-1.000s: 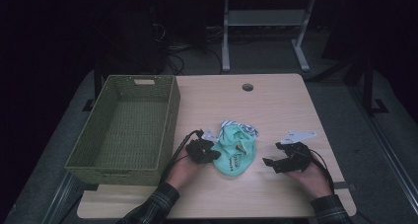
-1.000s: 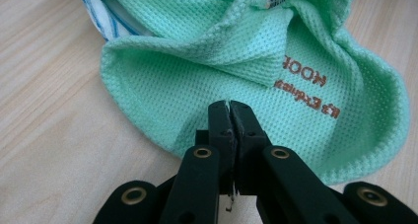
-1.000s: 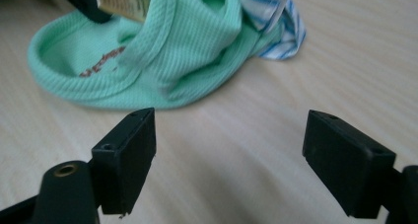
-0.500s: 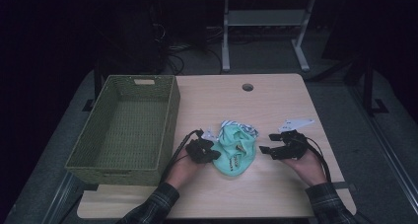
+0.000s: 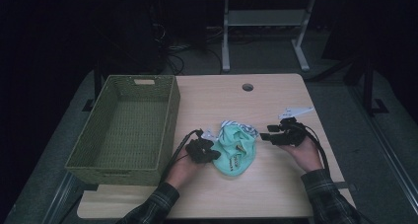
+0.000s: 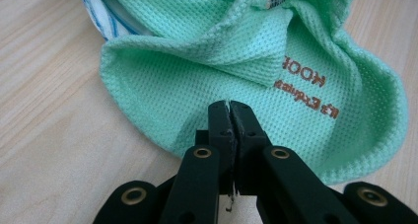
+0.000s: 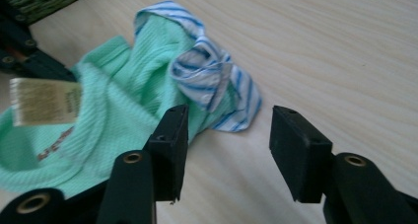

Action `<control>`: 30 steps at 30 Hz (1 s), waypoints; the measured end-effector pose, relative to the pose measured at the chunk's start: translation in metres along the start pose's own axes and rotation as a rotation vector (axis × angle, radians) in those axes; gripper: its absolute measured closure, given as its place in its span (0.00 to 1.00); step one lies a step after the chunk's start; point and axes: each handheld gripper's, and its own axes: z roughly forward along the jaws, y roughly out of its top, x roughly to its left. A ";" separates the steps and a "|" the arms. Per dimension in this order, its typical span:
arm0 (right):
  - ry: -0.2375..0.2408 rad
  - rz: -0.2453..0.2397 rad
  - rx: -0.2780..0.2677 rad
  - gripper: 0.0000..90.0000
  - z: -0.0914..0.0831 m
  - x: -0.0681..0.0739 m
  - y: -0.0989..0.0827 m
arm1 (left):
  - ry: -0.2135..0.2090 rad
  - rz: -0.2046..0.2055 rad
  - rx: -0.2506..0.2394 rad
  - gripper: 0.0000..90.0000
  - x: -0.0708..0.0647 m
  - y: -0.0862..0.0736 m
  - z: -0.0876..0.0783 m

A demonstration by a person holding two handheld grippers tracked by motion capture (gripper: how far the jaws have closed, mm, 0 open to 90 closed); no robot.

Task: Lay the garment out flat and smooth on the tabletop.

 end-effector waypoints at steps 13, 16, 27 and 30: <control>-0.022 0.030 0.004 0.57 0.022 -0.022 0.016 | -0.003 -0.008 -0.004 0.97 -0.001 0.000 0.000; -0.009 0.038 0.007 0.56 0.030 -0.024 0.014 | -0.003 -0.008 -0.003 0.97 -0.001 0.000 0.000; 0.051 0.028 0.037 0.55 0.056 -0.018 0.017 | -0.002 -0.005 -0.006 0.97 -0.001 0.000 0.001; 0.059 0.028 0.058 0.59 0.063 -0.016 0.014 | 0.002 0.006 0.003 0.97 -0.001 0.000 0.000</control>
